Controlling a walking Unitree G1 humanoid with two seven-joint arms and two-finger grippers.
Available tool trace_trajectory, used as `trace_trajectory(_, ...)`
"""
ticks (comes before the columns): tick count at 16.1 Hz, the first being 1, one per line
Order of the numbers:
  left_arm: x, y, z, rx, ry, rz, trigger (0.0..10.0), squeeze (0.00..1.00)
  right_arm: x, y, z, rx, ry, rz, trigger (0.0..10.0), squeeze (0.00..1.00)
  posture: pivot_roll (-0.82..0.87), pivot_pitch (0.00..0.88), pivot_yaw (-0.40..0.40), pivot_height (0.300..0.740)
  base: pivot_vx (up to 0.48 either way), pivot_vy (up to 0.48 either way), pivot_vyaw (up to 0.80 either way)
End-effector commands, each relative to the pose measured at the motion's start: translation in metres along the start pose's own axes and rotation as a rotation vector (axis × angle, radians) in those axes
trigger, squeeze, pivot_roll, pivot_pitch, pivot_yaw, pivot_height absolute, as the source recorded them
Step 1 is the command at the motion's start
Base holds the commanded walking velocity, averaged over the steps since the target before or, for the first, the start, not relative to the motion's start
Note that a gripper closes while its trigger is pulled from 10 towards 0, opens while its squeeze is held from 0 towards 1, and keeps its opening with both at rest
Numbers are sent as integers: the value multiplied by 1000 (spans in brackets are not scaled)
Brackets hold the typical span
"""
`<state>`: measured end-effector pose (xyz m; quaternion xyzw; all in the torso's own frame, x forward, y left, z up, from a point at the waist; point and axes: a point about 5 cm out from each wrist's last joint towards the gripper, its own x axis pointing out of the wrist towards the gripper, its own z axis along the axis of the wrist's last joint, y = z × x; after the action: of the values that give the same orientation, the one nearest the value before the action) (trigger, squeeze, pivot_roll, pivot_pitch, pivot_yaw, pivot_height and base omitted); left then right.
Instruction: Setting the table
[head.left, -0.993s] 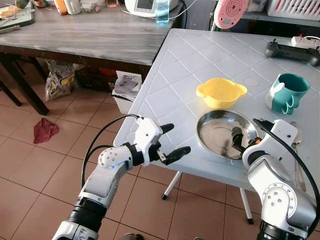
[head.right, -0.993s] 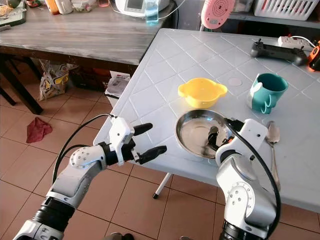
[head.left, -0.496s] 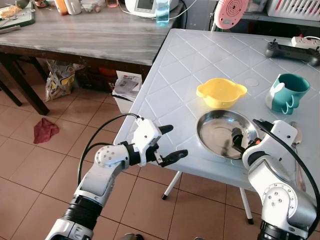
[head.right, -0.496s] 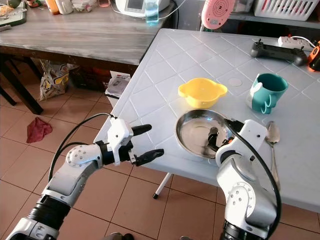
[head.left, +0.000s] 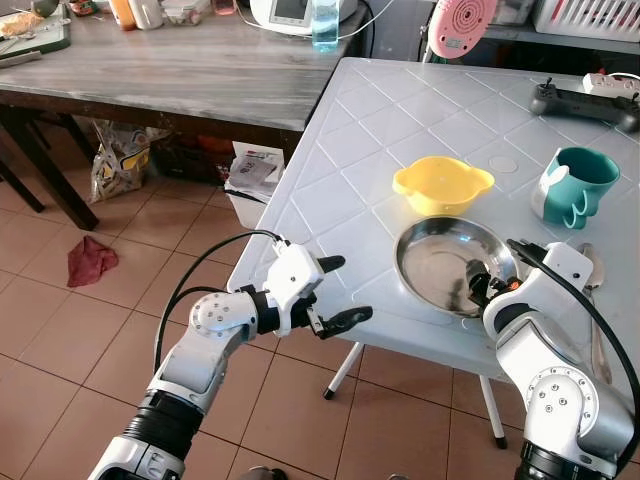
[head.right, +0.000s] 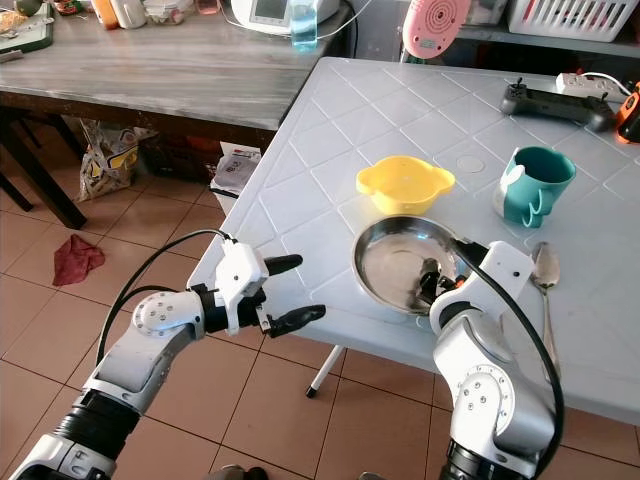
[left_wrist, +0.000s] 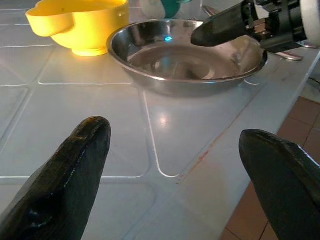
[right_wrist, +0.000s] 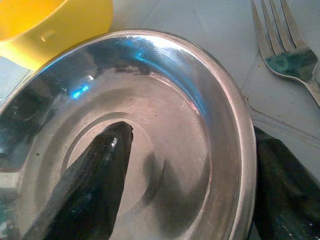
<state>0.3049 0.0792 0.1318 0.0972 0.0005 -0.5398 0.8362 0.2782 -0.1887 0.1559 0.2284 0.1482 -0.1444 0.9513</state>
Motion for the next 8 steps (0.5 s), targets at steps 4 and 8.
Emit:
trace_trajectory(4,1,-4,-1,19,10,-31,10000,0,2,-1,-1,26,22,-9,0,0,-9,145,30,714,0,0,0)
trace_trajectory(8,1,-4,-2,21,10,-38,10000,0,2,-3,-1,46,28,-17,0,0,-10,144,31,714,0,0,0)
